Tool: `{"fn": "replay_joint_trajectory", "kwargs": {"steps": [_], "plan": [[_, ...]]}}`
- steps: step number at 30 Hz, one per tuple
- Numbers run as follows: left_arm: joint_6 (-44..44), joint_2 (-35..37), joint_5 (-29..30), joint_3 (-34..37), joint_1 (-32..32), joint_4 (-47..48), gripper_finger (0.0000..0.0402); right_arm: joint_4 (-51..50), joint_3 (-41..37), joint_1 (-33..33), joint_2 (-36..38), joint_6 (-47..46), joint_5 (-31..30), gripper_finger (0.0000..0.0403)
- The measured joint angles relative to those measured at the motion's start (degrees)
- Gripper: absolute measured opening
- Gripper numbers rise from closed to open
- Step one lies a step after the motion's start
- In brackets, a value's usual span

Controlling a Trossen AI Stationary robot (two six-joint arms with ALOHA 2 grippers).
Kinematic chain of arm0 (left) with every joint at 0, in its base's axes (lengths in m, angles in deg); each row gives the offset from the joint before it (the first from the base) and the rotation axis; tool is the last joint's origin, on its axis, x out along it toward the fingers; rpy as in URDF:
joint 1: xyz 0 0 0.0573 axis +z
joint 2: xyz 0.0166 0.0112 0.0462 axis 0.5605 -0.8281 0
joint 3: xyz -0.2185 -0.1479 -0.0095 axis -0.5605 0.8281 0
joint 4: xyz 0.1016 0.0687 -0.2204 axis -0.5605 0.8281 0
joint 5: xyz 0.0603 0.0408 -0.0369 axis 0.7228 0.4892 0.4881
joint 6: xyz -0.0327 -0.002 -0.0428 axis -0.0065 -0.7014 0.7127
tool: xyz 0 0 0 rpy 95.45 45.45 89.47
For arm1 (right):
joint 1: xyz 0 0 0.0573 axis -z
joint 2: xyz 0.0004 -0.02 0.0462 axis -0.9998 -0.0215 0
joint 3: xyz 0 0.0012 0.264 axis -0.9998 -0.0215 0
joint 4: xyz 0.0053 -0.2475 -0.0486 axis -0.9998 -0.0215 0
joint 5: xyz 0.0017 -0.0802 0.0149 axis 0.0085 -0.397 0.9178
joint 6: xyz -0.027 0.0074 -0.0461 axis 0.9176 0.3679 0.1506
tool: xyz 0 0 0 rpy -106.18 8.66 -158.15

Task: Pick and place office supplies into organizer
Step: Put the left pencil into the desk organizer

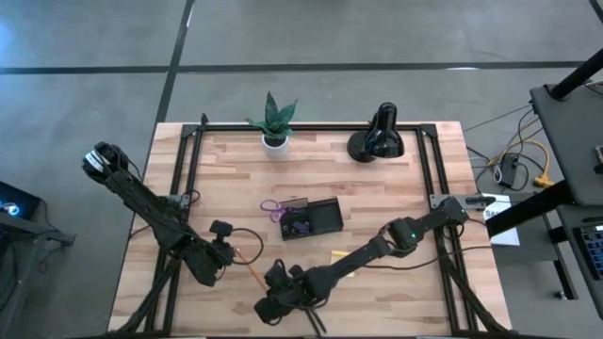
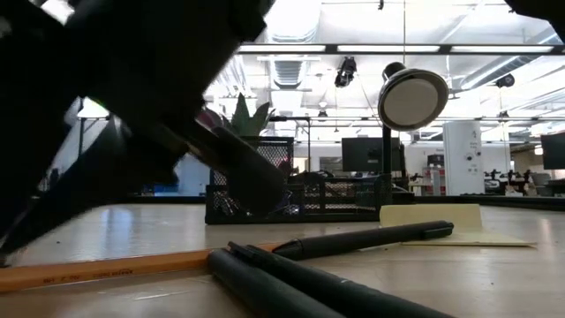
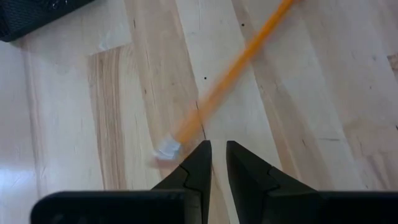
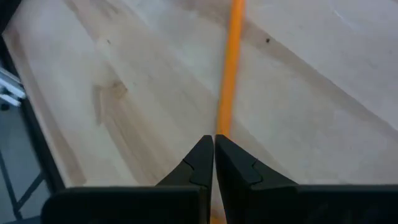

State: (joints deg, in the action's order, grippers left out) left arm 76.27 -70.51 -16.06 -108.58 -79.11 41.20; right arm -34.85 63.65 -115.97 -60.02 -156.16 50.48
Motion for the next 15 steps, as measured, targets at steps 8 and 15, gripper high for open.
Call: {"fn": "replay_joint_trajectory", "kwargs": {"steps": [8, 15], "plan": [[0.0, 0.0, 0.19, 0.0, 0.0, 0.04, 0.0035, 0.24, -0.48, 0.0, 0.02, -0.62, 0.66, 0.0011], [0.01, 0.0, 0.17, 0.0, 0.0, 0.09, 0.0035, 0.13, 0.14, 0.0, 0.02, -1.04, 1.31, 0.0011]]}}
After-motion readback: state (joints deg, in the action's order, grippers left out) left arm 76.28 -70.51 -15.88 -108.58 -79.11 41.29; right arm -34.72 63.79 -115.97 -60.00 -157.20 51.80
